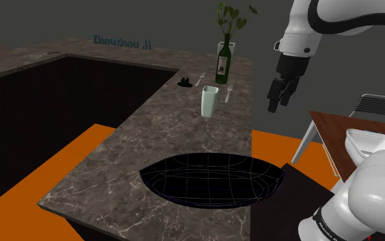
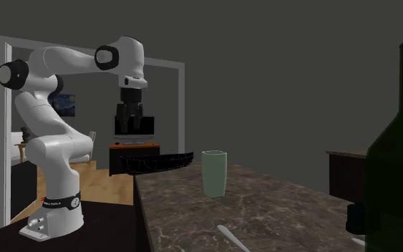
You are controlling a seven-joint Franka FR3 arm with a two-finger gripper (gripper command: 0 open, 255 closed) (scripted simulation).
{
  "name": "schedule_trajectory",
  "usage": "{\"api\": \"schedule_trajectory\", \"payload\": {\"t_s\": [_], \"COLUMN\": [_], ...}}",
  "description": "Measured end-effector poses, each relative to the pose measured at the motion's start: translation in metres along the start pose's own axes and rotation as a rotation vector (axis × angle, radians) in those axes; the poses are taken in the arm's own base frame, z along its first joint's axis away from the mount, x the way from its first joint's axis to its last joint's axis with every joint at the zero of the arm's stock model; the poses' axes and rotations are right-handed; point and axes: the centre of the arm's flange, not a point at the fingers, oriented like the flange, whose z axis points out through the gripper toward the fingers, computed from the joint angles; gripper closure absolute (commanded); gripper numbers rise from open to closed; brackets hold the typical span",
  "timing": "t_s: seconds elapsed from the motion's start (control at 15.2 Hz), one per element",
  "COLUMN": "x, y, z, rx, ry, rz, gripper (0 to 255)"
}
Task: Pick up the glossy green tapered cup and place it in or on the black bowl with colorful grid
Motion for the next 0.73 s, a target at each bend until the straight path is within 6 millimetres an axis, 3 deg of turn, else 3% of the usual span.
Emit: {"api": "schedule_trajectory", "payload": {"t_s": [0.2,0.73], "x": [0.015,0.115], "y": [-0.002,-0.001], "z": [0.001,0.007], "rx": [-0.006,-0.041], "ry": [0.001,0.011], "rz": [0.004,0.030], "gripper": [0,0]}}
